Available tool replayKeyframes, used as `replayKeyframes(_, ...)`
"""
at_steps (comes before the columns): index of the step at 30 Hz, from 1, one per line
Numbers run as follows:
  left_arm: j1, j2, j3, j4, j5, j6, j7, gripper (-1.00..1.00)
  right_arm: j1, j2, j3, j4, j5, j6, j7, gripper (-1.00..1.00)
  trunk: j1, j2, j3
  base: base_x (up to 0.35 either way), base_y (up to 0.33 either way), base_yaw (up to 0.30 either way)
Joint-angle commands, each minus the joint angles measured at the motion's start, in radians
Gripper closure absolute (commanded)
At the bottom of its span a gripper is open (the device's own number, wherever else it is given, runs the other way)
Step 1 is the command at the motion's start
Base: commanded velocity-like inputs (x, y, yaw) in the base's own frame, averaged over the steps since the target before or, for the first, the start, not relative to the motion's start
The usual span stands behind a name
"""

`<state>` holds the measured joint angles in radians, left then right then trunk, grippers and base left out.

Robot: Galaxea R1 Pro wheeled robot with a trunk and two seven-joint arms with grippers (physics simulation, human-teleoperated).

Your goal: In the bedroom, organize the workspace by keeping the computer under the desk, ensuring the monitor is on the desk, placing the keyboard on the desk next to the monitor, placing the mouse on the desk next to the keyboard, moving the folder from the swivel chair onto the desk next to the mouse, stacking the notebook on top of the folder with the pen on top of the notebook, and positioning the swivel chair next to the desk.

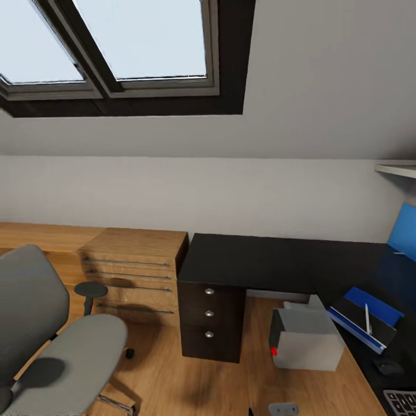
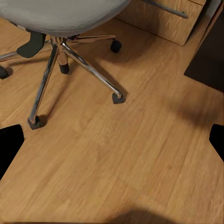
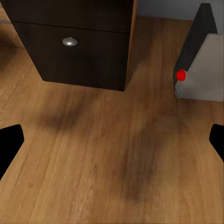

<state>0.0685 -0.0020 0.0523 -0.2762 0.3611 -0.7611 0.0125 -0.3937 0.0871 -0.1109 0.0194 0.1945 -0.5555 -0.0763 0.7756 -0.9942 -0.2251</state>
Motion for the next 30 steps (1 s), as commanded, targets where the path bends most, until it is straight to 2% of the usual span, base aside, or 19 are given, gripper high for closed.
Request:
replayKeyframes(1, 0.001, 0.000, 0.005, 0.001, -0.005, 0.000, 0.001, -1.00, -0.001, 0.000, -0.007, 0.002, 0.011, -0.005, -0.005, -1.00, 0.000, -0.001, 0.000, 0.000, 0.000, 0.176)
replayKeyframes(21, 0.001, 0.000, 0.003, 0.029, -0.007, -0.001, 0.000, -1.00, -0.001, -0.001, -0.007, 0.002, 0.010, -0.007, -0.007, -1.00, 0.000, -0.001, 0.023, -0.002, 0.000, 0.189)
replayKeyframes(30, 0.001, 0.000, 0.003, 0.030, -0.007, -0.001, 0.000, -1.00, -0.001, 0.001, -0.007, 0.002, 0.010, -0.006, -0.007, -1.00, 0.000, -0.001, 0.027, -0.212, 0.000, 0.041)
